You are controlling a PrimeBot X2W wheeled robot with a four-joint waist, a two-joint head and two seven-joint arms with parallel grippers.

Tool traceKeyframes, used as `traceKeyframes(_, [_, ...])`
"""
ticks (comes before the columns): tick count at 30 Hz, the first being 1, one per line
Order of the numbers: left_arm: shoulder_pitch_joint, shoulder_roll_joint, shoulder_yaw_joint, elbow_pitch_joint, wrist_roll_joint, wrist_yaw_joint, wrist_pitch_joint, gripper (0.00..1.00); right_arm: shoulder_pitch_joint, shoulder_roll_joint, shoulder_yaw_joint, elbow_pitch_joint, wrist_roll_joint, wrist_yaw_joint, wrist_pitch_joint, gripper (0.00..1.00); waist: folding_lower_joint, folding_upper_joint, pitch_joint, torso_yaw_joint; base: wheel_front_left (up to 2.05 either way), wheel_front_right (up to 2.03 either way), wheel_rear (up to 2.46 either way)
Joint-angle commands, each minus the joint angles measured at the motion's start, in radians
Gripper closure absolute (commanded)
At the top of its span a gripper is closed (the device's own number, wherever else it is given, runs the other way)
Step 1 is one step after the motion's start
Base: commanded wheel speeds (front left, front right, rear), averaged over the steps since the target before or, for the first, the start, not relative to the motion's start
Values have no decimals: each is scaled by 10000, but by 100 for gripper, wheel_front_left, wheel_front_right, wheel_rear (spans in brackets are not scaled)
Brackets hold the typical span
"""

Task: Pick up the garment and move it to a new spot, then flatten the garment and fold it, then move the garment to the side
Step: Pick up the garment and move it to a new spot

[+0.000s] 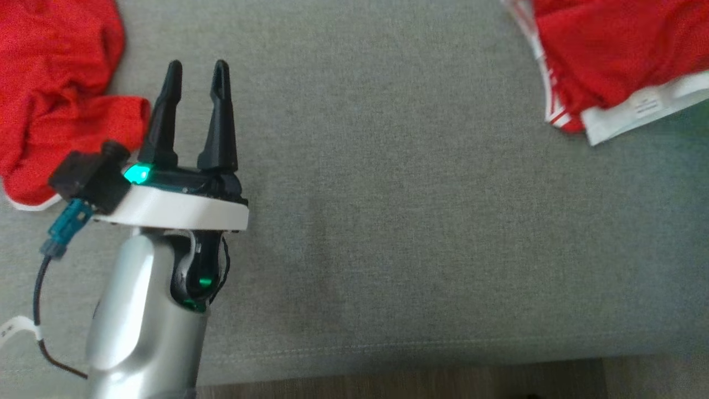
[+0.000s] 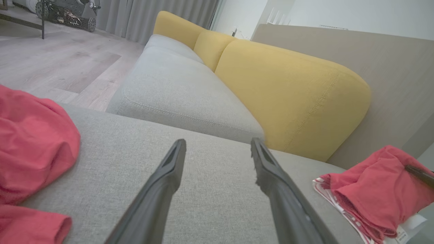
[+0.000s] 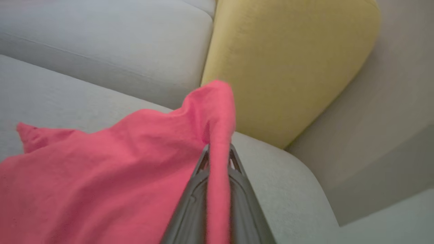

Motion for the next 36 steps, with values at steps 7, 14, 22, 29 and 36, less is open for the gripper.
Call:
traceKeyframes(7, [-431, 87, 310, -285, 99, -94, -51, 0, -639, -331, -1507, 1039, -302, 65, 223, 100, -2, 0, 553, -118, 0, 0, 0])
traceKeyframes(14, [-514, 87, 265, -265, 67, -107, -51, 0, -996, -40, -2581, 1768, -1332, 65, 13, 100, -2, 0, 640, -39, 0, 0, 0])
traceKeyframes(22, [-451, 87, 322, -160, 22, -101, -51, 0, -1024, 410, -3318, 2003, -1840, 65, -171, 0, -2, 0, 536, 17, 0, 0, 0])
traceKeyframes(29, [-266, 87, 351, -48, -145, -46, -51, 0, -1044, 1034, -3091, 1456, -2058, 65, -326, 0, -2, 0, 2, 70, 0, 0, 0])
traceKeyframes(36, [57, 87, 319, -31, -326, 46, -51, 0, -550, 1805, -2478, 556, -1715, 65, -480, 0, -2, 0, -890, 314, 0, 0, 0])
